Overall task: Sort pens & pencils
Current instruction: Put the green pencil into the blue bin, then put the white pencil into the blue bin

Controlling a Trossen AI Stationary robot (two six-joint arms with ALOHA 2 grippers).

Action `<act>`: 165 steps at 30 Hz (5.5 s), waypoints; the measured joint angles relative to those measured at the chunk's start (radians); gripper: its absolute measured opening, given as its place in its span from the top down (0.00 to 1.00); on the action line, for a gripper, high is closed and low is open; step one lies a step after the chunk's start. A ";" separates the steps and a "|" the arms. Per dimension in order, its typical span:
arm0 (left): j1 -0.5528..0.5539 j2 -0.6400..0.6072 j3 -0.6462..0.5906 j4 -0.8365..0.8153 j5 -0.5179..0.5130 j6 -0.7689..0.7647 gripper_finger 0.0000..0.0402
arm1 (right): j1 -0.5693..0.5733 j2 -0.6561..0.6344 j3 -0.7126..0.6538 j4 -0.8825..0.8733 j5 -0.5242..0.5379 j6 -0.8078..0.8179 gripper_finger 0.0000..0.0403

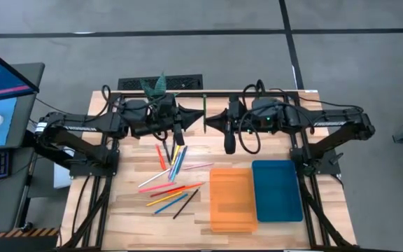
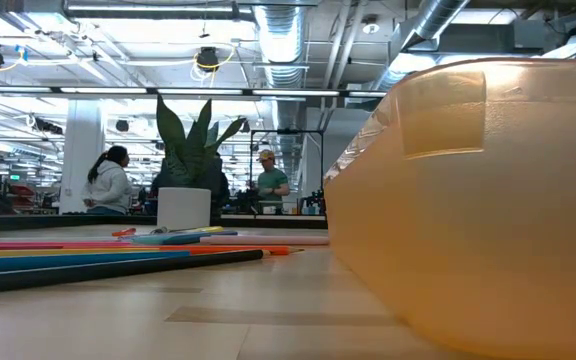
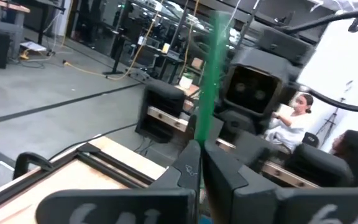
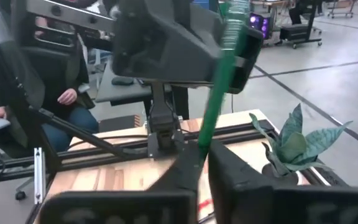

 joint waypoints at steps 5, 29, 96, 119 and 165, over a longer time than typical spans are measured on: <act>0.002 0.000 0.000 -0.003 -0.002 -0.001 1.00 | -0.005 0.003 0.000 0.005 -0.023 0.009 0.93; -0.001 -0.046 0.001 -0.367 0.026 -0.057 1.00 | 0.031 -0.047 -0.002 -0.238 0.079 0.048 0.94; -0.246 -0.055 -0.432 -0.675 -0.159 -0.698 1.00 | 0.213 -0.158 -0.002 -0.552 0.218 0.226 0.60; -0.245 -0.096 -0.304 0.291 -0.331 -0.049 0.98 | 0.133 0.106 -0.002 0.013 0.082 0.177 0.37; -0.218 -0.039 -0.224 -0.274 -0.399 -0.337 0.54 | 0.259 -0.362 -0.133 -1.100 0.380 1.036 0.94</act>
